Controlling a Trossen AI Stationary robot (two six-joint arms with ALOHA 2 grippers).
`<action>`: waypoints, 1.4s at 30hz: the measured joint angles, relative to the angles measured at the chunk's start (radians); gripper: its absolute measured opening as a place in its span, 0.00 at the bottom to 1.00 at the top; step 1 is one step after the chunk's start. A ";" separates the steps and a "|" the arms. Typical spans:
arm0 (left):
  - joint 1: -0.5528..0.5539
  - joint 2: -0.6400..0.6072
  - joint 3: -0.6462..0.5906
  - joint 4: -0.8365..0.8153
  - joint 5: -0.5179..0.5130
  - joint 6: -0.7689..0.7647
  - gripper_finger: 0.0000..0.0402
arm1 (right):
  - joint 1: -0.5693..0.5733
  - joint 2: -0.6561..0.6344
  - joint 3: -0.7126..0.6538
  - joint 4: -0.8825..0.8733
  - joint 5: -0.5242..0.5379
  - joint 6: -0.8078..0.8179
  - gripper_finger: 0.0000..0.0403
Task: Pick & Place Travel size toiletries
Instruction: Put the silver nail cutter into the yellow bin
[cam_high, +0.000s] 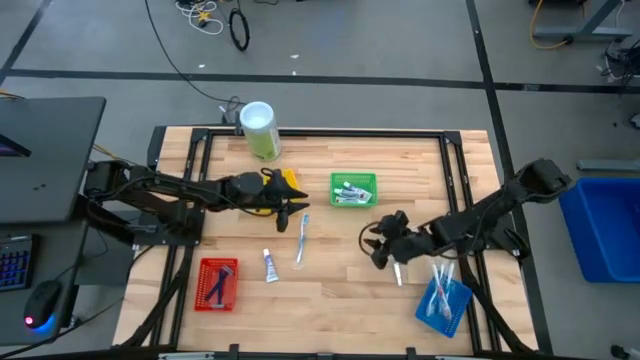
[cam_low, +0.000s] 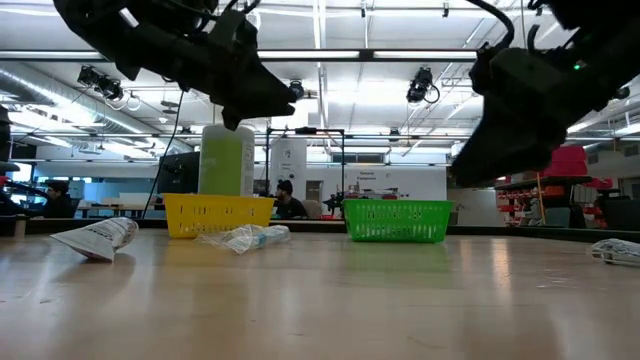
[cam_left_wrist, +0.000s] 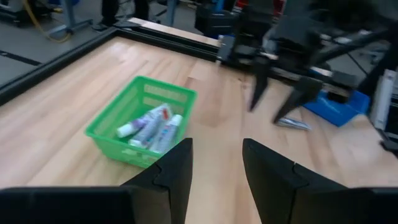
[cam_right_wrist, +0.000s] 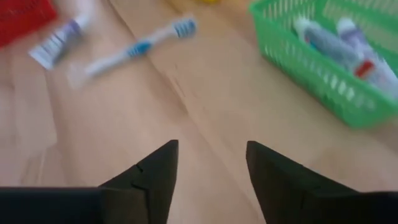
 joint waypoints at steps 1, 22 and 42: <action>-0.011 0.000 0.000 0.000 0.000 0.000 0.37 | -0.014 0.000 -0.025 0.069 0.000 -0.035 0.51; -0.149 0.000 0.000 -0.059 -0.048 0.013 0.37 | -0.162 0.000 -0.100 0.292 -0.001 -0.175 0.48; -0.183 0.007 0.002 -0.153 -0.222 -0.031 0.39 | -0.135 0.003 0.360 -0.599 -0.329 0.039 0.43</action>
